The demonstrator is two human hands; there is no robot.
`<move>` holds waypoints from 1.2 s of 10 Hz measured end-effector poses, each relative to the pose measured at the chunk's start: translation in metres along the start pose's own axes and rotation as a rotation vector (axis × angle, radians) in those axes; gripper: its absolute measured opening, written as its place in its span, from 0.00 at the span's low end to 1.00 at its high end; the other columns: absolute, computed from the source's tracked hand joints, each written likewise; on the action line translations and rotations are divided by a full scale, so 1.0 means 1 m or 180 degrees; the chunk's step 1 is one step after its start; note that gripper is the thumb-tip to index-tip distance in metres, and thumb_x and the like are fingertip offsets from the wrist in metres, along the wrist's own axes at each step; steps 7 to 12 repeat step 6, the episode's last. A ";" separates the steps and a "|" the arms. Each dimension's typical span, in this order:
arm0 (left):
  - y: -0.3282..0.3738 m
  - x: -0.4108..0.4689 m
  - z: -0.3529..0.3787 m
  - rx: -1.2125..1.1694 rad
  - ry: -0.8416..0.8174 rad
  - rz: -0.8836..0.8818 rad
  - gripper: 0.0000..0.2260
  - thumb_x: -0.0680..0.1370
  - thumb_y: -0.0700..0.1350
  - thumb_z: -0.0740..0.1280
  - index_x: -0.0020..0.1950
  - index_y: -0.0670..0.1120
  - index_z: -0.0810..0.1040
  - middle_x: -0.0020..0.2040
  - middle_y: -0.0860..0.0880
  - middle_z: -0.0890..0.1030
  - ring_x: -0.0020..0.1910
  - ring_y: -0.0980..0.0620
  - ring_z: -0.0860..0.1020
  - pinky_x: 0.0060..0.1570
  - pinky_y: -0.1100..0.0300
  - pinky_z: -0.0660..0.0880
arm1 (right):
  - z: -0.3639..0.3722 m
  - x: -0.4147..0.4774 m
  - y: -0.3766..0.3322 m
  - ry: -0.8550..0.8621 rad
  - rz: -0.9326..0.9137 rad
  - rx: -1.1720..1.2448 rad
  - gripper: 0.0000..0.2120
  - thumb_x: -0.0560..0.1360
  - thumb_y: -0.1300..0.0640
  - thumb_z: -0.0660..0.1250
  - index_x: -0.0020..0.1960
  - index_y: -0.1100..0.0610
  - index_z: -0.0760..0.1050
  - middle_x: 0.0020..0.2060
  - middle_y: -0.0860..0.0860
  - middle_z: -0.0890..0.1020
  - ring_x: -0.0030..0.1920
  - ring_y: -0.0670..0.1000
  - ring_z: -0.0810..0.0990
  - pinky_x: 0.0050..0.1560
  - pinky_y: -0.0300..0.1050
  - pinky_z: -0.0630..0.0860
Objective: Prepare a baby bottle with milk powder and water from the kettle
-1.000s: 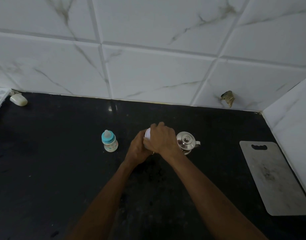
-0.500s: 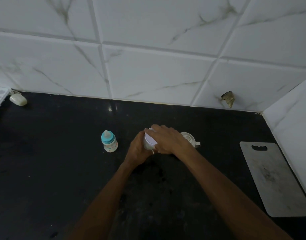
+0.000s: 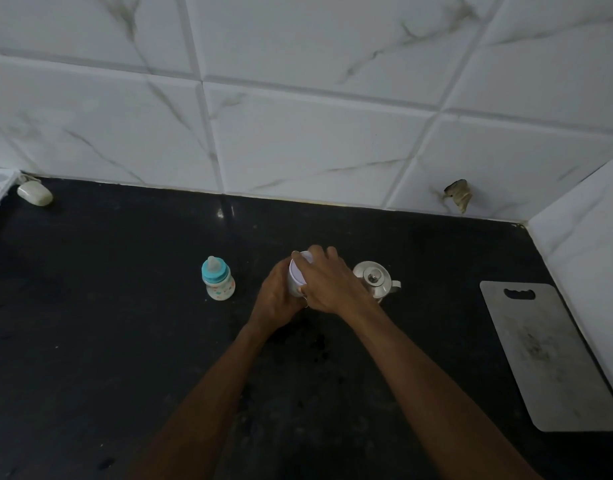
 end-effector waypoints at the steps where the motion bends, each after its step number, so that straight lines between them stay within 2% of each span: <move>1: 0.002 -0.002 -0.001 0.0026 -0.0002 0.0075 0.39 0.70 0.43 0.79 0.76 0.46 0.64 0.72 0.46 0.72 0.70 0.54 0.70 0.68 0.62 0.66 | 0.002 -0.001 0.001 -0.0004 0.0077 0.0193 0.40 0.76 0.52 0.71 0.82 0.54 0.54 0.75 0.59 0.62 0.67 0.62 0.66 0.65 0.55 0.71; 2: 0.003 -0.002 -0.003 0.0041 0.0095 0.0181 0.39 0.69 0.46 0.80 0.75 0.48 0.65 0.70 0.50 0.73 0.66 0.60 0.71 0.64 0.68 0.68 | 0.005 -0.002 -0.001 0.0081 0.0177 0.0403 0.40 0.76 0.54 0.71 0.81 0.52 0.54 0.75 0.58 0.61 0.68 0.62 0.65 0.64 0.55 0.71; 3: 0.007 -0.001 -0.006 0.0059 0.0100 0.0205 0.39 0.69 0.47 0.80 0.75 0.49 0.65 0.70 0.51 0.74 0.65 0.61 0.71 0.60 0.73 0.66 | 0.004 -0.002 -0.002 0.0121 0.0224 0.0417 0.39 0.76 0.53 0.71 0.81 0.51 0.55 0.76 0.57 0.61 0.67 0.62 0.66 0.66 0.57 0.70; 4: 0.005 -0.001 -0.002 0.0245 0.0029 0.0337 0.42 0.69 0.47 0.80 0.77 0.47 0.62 0.73 0.49 0.70 0.69 0.60 0.68 0.66 0.71 0.64 | 0.005 -0.006 -0.001 0.0087 0.0293 0.0441 0.39 0.76 0.51 0.70 0.81 0.49 0.54 0.77 0.56 0.60 0.70 0.63 0.66 0.69 0.61 0.67; 5: 0.011 -0.007 -0.006 0.0577 -0.0057 0.0569 0.49 0.69 0.50 0.80 0.81 0.44 0.53 0.80 0.45 0.58 0.79 0.53 0.56 0.76 0.62 0.57 | 0.001 -0.014 -0.001 0.0089 0.0387 0.0689 0.39 0.78 0.46 0.67 0.82 0.47 0.51 0.81 0.56 0.53 0.77 0.64 0.58 0.75 0.66 0.59; 6: 0.009 -0.018 -0.009 0.1050 -0.0128 0.0651 0.52 0.72 0.50 0.77 0.82 0.44 0.42 0.83 0.46 0.44 0.81 0.51 0.42 0.79 0.53 0.50 | -0.003 -0.022 -0.003 0.0414 0.0495 0.0810 0.36 0.81 0.42 0.61 0.83 0.50 0.49 0.82 0.55 0.48 0.81 0.62 0.49 0.78 0.67 0.52; 12: 0.009 -0.018 -0.009 0.1050 -0.0128 0.0651 0.52 0.72 0.50 0.77 0.82 0.44 0.42 0.83 0.46 0.44 0.81 0.51 0.42 0.79 0.53 0.50 | -0.003 -0.022 -0.003 0.0414 0.0495 0.0810 0.36 0.81 0.42 0.61 0.83 0.50 0.49 0.82 0.55 0.48 0.81 0.62 0.49 0.78 0.67 0.52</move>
Point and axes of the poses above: each hand's wrist, its own x-axis towards the middle knuckle, its own z-axis out of the palm, y = z × x, the point moved 6 cm from there along x, towards the middle knuckle
